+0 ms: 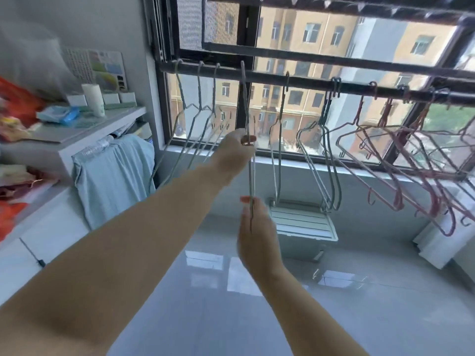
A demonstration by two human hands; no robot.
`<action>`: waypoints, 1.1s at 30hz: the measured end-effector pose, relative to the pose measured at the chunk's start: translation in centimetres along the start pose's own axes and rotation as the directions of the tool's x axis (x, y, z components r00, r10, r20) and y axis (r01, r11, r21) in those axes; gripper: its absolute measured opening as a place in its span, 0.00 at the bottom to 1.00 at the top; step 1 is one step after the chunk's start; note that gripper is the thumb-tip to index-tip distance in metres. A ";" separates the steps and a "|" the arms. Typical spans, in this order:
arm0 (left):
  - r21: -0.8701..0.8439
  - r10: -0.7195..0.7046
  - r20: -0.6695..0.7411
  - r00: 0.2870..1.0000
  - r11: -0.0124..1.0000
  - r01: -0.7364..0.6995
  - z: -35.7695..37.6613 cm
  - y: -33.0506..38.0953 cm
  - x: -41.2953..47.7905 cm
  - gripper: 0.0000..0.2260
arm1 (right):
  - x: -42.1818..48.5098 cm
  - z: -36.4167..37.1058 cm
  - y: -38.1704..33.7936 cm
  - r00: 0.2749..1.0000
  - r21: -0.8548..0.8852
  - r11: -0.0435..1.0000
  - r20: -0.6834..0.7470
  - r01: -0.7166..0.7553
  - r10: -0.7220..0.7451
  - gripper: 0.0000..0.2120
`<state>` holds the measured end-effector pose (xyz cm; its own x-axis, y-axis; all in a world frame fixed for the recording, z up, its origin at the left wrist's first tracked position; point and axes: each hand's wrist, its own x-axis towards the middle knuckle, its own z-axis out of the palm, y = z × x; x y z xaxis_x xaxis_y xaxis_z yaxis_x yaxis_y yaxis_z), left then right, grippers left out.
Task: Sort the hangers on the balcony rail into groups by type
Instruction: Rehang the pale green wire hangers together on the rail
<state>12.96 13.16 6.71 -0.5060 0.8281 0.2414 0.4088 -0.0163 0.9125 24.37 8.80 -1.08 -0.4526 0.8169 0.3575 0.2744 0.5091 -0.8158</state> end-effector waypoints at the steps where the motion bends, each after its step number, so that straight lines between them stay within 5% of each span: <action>1: 0.012 0.031 0.016 0.999 0.999 -0.031 -0.5 0.4 0.3 0.06 | 1.7 -0.1 -0.7 1.000 0.015 1.000 -0.022 0.006 -0.005 0.13; 6: -0.139 -0.002 0.056 0.998 0.990 0.010 -2.7 0.6 2.3 0.07 | 8.0 0.9 -3.8 0.999 0.074 0.996 0.009 -0.041 0.040 0.12; 9: -0.170 -0.053 0.073 0.996 0.983 0.065 -4.0 -0.5 3.6 0.19 | 9.6 3.3 -4.2 0.993 0.137 0.986 0.085 -0.092 0.081 0.13; 14: -0.236 -0.122 0.039 0.992 0.963 0.128 -4.2 -3.6 3.7 0.22 | 8.9 5.0 -2.6 0.951 0.197 0.948 0.235 -0.250 0.202 0.09; 18: -0.261 -0.113 0.008 0.994 0.959 0.111 -4.0 -5.1 3.5 0.22 | 8.1 4.7 -2.2 0.939 0.013 0.979 0.287 -0.202 0.190 0.10; 21: -0.173 -0.100 -0.023 0.995 0.980 0.095 -4.2 -5.3 3.3 0.25 | 7.2 3.3 -2.0 0.985 -0.203 0.979 0.171 0.019 0.016 0.16; 23: 0.024 -0.050 -0.072 0.996 0.998 0.052 -4.3 -5.5 2.9 0.26 | 6.4 1.4 -2.1 0.985 -0.260 0.959 -0.101 0.110 -0.140 0.19; 25: 0.234 0.154 -0.163 0.974 0.966 -0.114 -4.1 -5.1 2.3 0.26 | 6.8 -0.1 -1.2 0.972 -0.296 0.955 -0.220 0.013 -0.082 0.24; 26: 0.283 0.280 -0.188 0.941 0.933 -0.221 -3.8 -4.6 2.0 0.26 | 7.3 -0.5 -0.5 0.984 -0.296 0.950 -0.169 -0.102 0.054 0.27; 29: 0.206 0.349 -0.036 0.936 0.919 -0.335 -1.7 -2.7 1.0 0.24 | 7.9 -0.1 1.5 0.963 -0.151 0.953 0.014 -0.264 0.270 0.20; 31: 0.116 0.206 0.171 0.963 0.967 -0.228 0.2 -2.1 0.7 0.25 | 7.8 0.5 2.3 0.981 -0.071 0.980 -0.065 -0.187 0.183 0.09; 33: 0.083 0.066 0.306 0.950 0.992 -0.095 1.7 -2.0 0.8 0.26 | 7.7 0.8 2.7 0.985 -0.021 0.994 -0.137 -0.111 0.107 0.13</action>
<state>13.00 14.78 4.50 -0.2210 0.9570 0.1879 0.5165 -0.0485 0.8549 20.98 16.27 -0.89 -0.3002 0.8960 0.3272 0.3406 0.4211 -0.8406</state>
